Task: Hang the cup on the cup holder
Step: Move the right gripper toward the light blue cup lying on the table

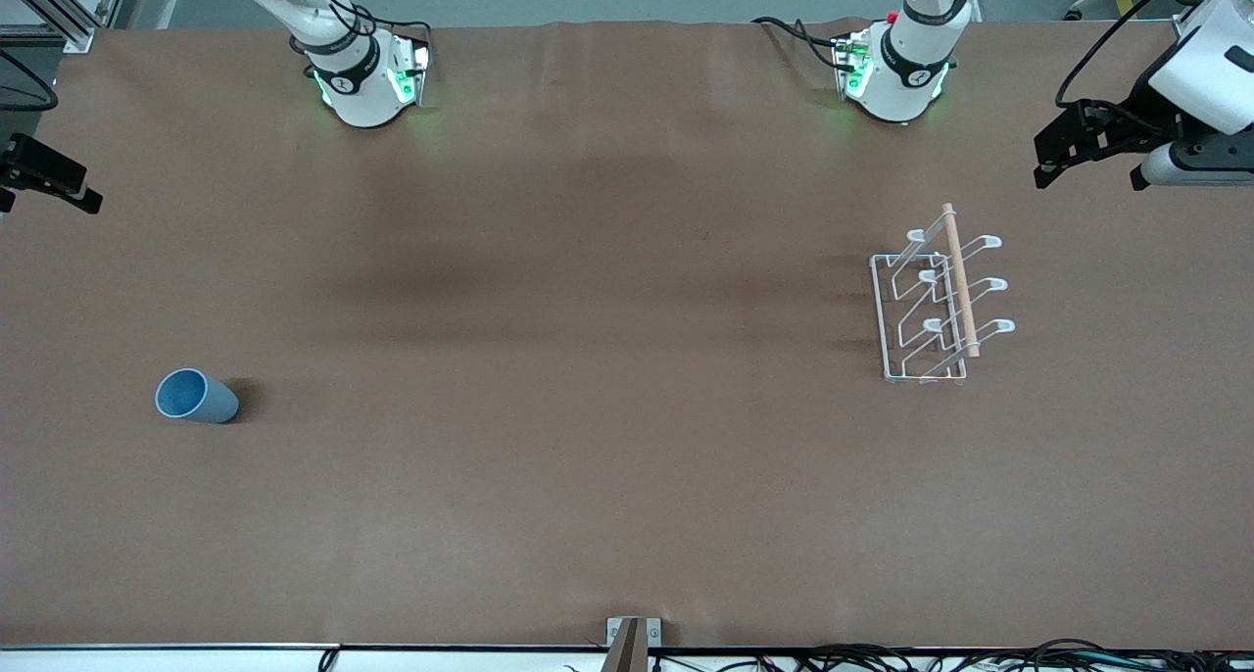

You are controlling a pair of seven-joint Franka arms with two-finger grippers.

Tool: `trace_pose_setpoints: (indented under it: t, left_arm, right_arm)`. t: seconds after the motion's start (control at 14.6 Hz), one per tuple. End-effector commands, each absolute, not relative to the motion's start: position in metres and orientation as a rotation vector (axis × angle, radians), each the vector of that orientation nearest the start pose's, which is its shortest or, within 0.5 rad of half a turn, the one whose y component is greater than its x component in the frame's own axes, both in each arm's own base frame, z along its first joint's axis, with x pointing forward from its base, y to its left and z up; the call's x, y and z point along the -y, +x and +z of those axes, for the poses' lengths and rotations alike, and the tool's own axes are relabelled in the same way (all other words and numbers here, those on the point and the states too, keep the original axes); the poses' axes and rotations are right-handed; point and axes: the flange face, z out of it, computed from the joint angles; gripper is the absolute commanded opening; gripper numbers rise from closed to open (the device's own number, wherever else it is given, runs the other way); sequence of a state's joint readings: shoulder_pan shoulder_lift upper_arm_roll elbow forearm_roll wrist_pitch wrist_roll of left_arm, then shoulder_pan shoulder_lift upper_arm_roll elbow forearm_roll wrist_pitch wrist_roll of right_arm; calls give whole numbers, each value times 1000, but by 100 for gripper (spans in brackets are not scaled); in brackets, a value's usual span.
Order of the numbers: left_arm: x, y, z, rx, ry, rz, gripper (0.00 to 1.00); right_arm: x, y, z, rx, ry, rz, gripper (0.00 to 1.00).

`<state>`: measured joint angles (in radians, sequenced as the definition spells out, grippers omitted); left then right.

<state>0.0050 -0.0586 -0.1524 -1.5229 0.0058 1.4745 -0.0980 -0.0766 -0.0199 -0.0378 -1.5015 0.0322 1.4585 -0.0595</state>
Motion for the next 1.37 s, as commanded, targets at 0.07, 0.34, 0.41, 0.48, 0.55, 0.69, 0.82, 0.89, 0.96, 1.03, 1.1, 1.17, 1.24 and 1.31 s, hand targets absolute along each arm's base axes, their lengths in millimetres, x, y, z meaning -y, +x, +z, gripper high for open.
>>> trace_pose_setpoints:
  t: [0.07,0.34,0.41,0.48,0.55,0.69,0.82,0.89,0.96,1.03,1.1,1.17,1.24,1.31]
  left_arm:
    - [80,519,674,-96,-3135,-5,100]
    - [78,521,673,-94,-3136,0,100]
    - [77,522,672,-88,-3140,3,100]
    - [75,522,670,-81,-3154,10,100]
    - [72,526,665,-73,-3161,26,100]
    - [72,528,663,-66,-3166,34,100]
    - [72,528,663,-66,-3166,34,100]
    - [73,528,663,-68,-3166,34,100]
    - [73,528,664,-68,-3165,32,100]
    - [73,528,663,-68,-3167,32,100]
    - [73,528,663,-68,-3165,34,100]
    - [73,528,663,-71,-3165,34,100]
    - [74,528,663,-71,-3166,34,100]
    - [74,527,664,-65,-3160,33,100]
  right_arm:
    - [61,529,661,-86,-3095,22,100]
    - [61,529,661,-88,-3095,20,100]
    - [63,530,660,-91,-3095,17,100]
    - [74,530,657,-122,-3094,21,100]
    - [84,534,651,-151,-3090,30,100]
    - [113,544,631,-229,-3086,33,100]
    - [147,556,603,-303,-3078,54,100]
    - [160,563,588,-333,-3074,61,100]
    - [173,569,572,-363,-3069,77,100]
    - [184,575,555,-386,-3065,88,100]
    - [192,583,538,-397,-3070,95,100]
    - [198,589,523,-407,-3071,103,100]
    - [203,595,506,-413,-3071,115,100]
    - [214,598,491,-437,-3066,126,100]
